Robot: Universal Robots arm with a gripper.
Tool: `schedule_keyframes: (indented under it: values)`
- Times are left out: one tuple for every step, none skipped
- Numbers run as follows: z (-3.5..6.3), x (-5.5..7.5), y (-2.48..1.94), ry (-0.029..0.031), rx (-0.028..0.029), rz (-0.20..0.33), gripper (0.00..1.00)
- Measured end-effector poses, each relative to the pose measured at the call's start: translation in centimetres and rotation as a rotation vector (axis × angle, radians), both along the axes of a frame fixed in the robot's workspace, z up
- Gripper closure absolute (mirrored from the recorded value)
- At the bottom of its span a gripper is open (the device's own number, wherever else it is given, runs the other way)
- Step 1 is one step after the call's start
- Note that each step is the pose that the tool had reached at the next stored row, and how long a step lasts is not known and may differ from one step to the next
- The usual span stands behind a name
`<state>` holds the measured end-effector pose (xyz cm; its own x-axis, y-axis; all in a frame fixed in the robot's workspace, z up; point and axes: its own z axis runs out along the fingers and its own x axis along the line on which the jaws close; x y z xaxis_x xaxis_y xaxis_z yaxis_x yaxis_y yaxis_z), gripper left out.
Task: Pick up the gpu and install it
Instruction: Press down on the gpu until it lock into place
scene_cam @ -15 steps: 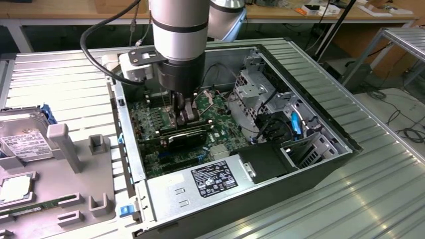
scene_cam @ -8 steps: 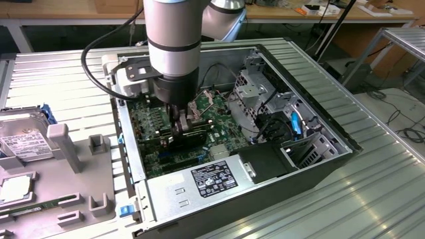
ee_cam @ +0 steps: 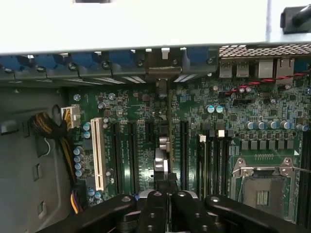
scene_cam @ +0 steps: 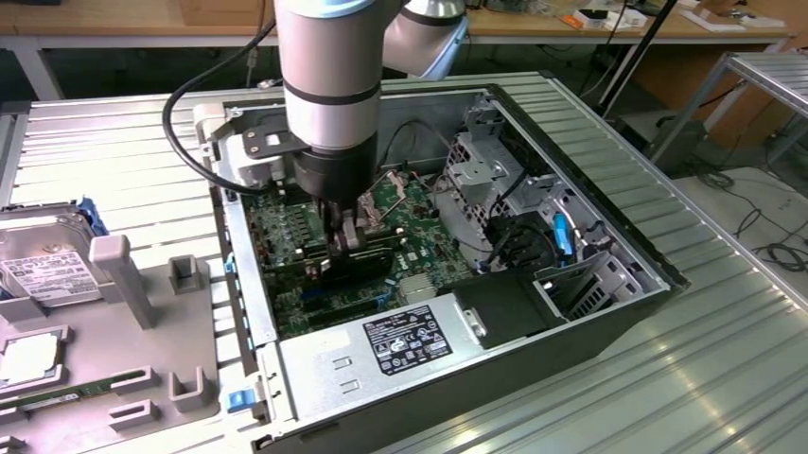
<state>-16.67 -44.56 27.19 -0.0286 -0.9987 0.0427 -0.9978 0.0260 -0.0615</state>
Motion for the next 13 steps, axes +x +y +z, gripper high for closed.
schedule_keyframes:
  values:
    - [-0.02,-0.06,0.0,0.0,0.0001,0.0,0.89]
    - [-0.02,-0.07,0.0,0.0,0.0002,0.0,0.89]
    - [-0.02,-0.08,0.0,0.0,0.0002,0.0,0.89]
    - [-0.02,-0.1,0.0,0.0001,0.0002,0.0,0.89]
    - [-0.05,-0.14,0.0,0.0001,0.0002,0.0,0.89]
    - [-0.05,-0.19,0.0,0.0001,0.0001,0.0,0.89]
    - [-0.04,-0.21,-0.02,0.0002,0.0001,0.0,0.89]
    - [-0.02,-0.25,-0.02,0.0004,0.0004,0.0,0.89]
    - [0.07,-0.31,-0.02,0.0009,0.0018,0.0,0.89]
    - [0.09,-0.36,-0.02,0.0012,0.002,0.0,0.89]
    - [0.11,-0.39,-0.02,0.0015,0.002,0.0,0.89]
    - [0.22,-0.41,-0.02,0.0017,0.003,0.0,0.89]
    - [0.75,-0.44,-0.02,0.0033,0.0042,0.0,0.89]
